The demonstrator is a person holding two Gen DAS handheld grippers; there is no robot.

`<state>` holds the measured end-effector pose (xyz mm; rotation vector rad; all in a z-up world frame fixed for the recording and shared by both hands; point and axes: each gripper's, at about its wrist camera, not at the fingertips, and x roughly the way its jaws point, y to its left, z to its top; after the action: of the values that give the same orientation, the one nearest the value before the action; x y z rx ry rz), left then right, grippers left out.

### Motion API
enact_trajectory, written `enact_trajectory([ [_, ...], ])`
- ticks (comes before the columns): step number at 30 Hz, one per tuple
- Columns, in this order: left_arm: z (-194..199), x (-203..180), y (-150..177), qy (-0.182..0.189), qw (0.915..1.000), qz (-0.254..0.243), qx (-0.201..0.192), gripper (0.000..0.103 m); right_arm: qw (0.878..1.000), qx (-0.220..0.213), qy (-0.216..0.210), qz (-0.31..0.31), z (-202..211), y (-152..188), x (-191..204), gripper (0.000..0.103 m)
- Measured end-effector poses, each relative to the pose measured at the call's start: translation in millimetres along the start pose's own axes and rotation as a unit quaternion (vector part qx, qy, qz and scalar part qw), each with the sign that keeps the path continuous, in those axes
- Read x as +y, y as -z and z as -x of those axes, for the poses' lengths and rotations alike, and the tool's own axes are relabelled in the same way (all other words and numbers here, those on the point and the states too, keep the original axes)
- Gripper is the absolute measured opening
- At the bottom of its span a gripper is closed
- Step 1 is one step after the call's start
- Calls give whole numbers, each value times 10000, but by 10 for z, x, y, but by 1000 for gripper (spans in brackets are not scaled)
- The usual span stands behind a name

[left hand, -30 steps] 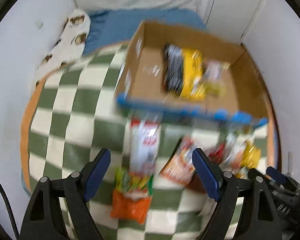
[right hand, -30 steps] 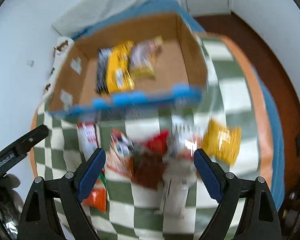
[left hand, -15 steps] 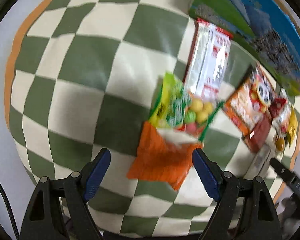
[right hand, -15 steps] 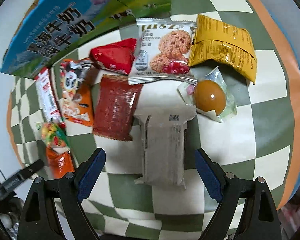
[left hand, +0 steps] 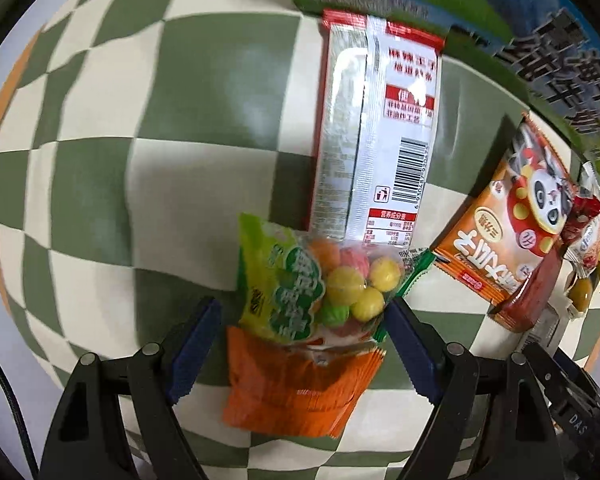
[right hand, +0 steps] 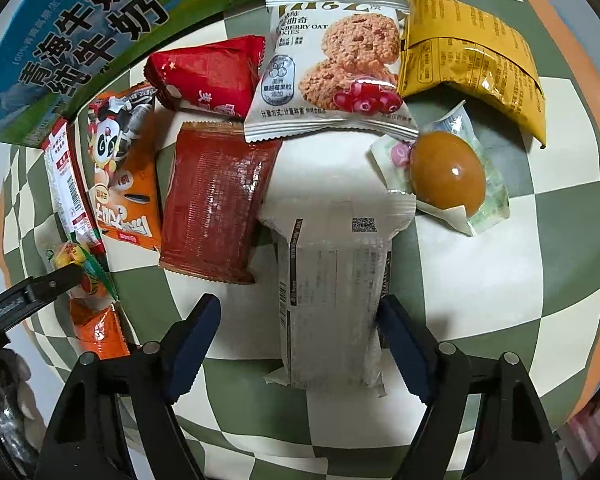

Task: Organize snacks
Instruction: 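Grasp the fruit candy bag with left tool while right tool grasps white cracker pack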

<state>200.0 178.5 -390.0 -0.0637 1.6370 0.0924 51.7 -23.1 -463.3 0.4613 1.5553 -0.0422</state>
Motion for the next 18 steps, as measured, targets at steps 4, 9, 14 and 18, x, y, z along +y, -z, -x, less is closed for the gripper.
enact_trajectory([
  [4,-61,-24,-43,68,9999,18,-127,75,9999,-42,148,57,-73,-13,56,70],
  [9,-6,-161,-5,-12,9995,-34,-319,62,9994,-120,293,165,-128,57,68,49],
  [14,90,-202,139,13,9992,17,-406,59,9995,-141,200,182,-56,74,-12,48],
  [18,175,-228,419,157,9991,-26,-401,59,9995,-202,33,227,69,125,11,48],
])
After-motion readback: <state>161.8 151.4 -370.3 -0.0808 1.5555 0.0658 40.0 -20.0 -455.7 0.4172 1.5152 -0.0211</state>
